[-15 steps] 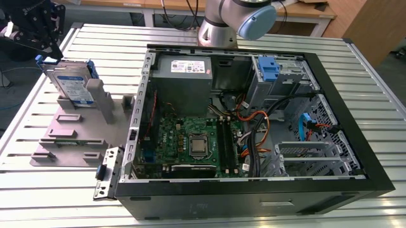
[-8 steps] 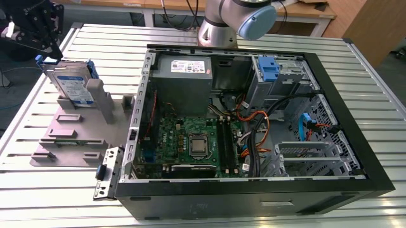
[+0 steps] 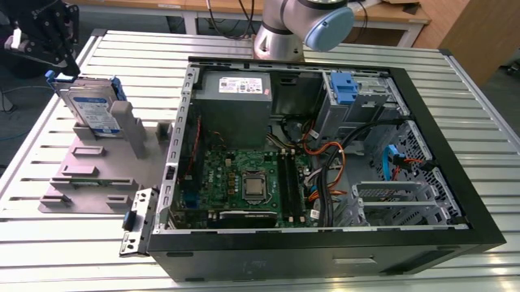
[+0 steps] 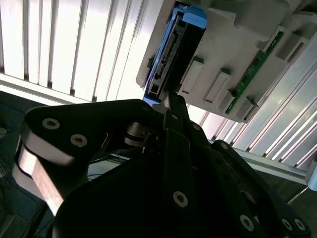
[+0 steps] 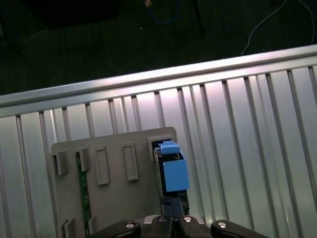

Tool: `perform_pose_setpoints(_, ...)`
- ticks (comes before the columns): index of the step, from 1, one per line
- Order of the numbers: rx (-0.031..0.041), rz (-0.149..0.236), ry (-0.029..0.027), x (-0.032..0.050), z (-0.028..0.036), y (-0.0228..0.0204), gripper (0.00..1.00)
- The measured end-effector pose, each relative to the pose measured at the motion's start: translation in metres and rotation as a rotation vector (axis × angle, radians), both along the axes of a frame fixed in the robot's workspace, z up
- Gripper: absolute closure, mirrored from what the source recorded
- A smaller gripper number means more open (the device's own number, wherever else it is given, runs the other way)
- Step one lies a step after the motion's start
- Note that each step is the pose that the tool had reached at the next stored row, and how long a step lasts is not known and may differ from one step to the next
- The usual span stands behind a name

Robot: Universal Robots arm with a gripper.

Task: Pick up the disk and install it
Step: 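Pick up the disk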

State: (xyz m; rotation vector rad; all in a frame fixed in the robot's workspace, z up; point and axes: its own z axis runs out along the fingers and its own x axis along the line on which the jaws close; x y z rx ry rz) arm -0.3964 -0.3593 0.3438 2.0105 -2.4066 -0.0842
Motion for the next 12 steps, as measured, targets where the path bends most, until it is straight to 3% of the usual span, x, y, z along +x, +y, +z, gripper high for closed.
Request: perform_pose_setpoints(12,0.0,0.086,0.0,0.0,0.0,0.0,0.89)
